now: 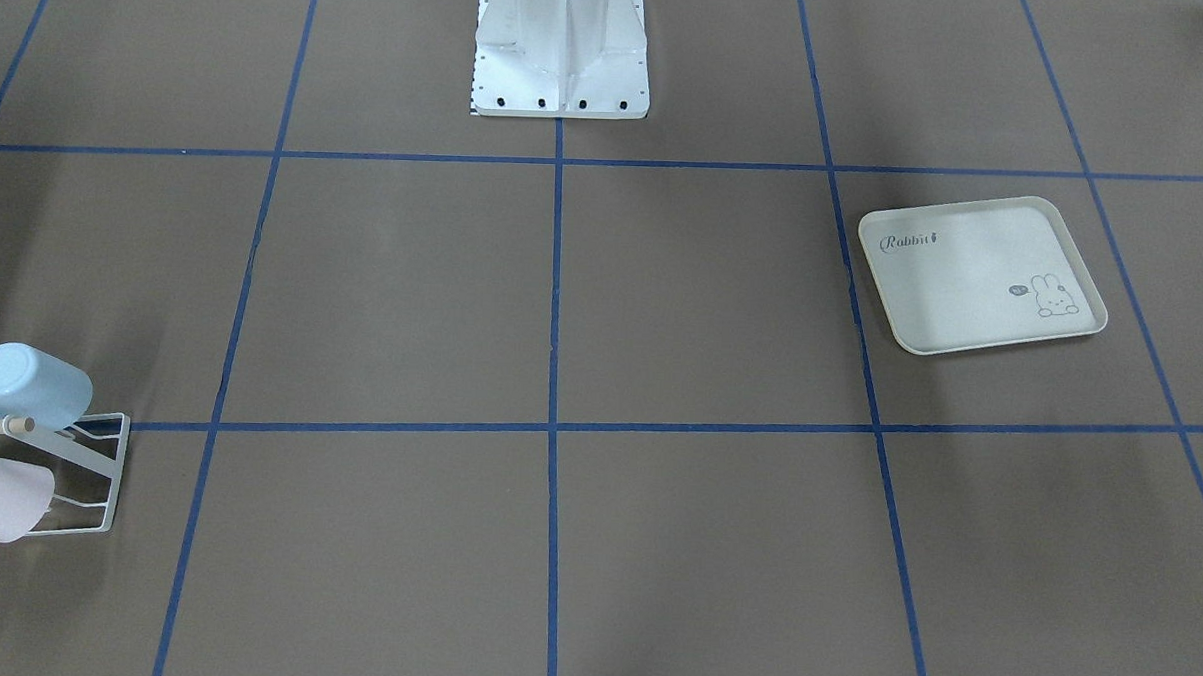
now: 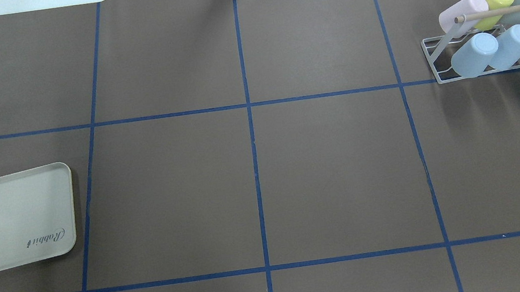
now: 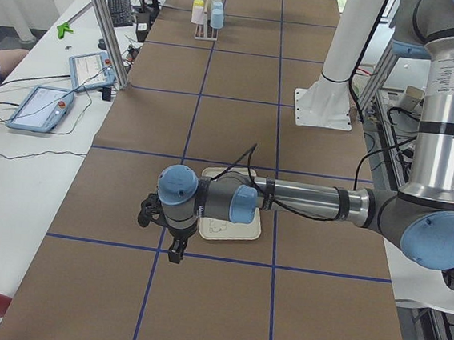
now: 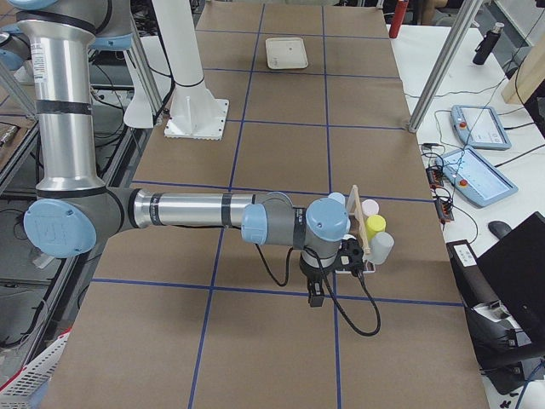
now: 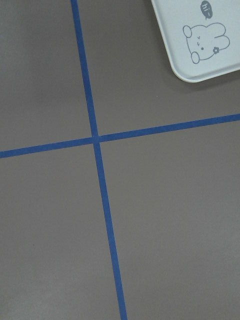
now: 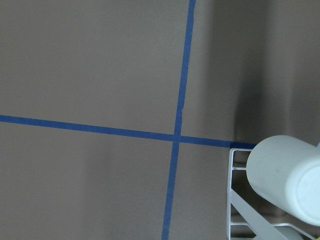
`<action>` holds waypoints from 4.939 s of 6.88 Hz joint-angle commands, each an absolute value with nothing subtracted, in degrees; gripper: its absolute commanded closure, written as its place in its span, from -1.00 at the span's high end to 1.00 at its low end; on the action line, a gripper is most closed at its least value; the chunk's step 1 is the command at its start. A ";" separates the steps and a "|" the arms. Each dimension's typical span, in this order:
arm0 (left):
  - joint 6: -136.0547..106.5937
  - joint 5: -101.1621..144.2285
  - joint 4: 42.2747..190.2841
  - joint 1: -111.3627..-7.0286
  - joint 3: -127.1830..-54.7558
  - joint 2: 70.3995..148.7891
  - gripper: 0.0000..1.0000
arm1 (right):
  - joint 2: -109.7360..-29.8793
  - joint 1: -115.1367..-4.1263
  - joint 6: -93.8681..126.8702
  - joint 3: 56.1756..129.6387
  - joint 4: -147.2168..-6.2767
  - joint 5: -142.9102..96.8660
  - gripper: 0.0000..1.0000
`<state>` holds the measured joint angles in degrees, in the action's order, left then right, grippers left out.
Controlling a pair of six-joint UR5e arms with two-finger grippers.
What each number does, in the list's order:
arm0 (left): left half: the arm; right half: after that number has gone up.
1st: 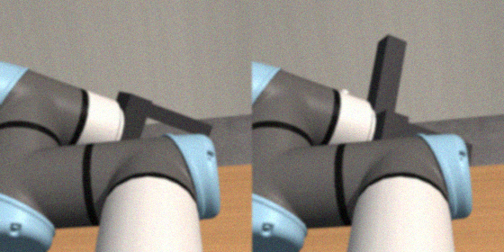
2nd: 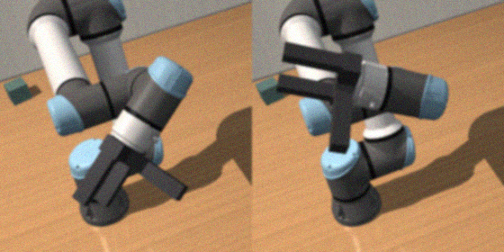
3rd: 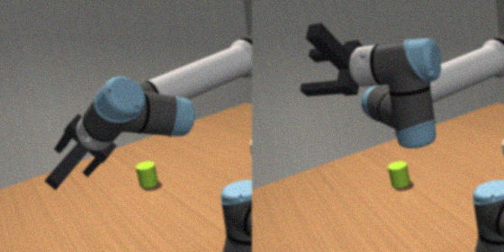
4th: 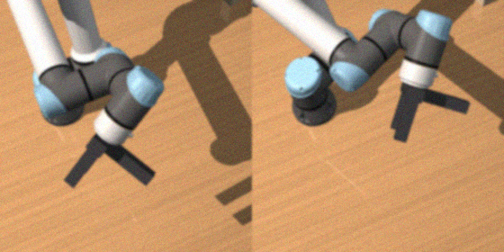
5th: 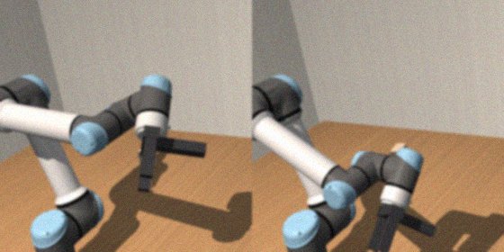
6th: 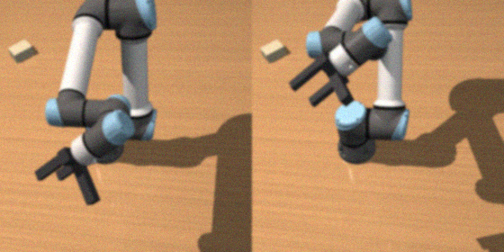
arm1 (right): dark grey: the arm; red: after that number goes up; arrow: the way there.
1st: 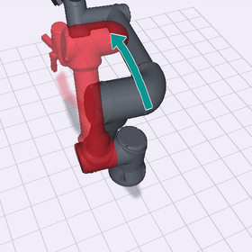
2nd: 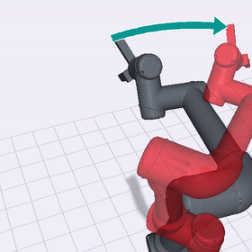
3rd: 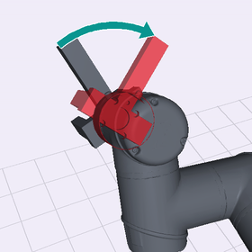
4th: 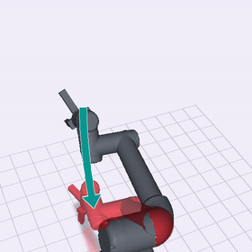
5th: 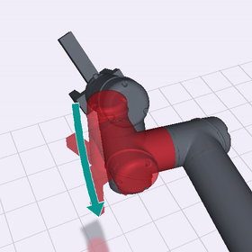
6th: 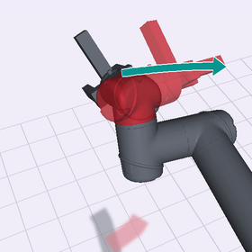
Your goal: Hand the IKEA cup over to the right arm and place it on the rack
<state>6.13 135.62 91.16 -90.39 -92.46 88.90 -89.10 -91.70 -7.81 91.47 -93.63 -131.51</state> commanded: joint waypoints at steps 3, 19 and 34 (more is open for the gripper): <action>-0.88 135.62 91.67 -90.35 -92.46 89.21 1.00 | -89.12 -91.67 -7.47 91.14 -93.69 -131.57 1.00; -0.88 135.70 91.67 -90.35 -92.20 89.12 1.00 | -89.21 -91.58 -3.25 90.62 -93.69 -132.28 1.00; -0.88 134.91 91.49 -90.35 -92.64 89.38 1.00 | -87.45 -89.30 -3.08 93.16 -93.69 -132.28 1.00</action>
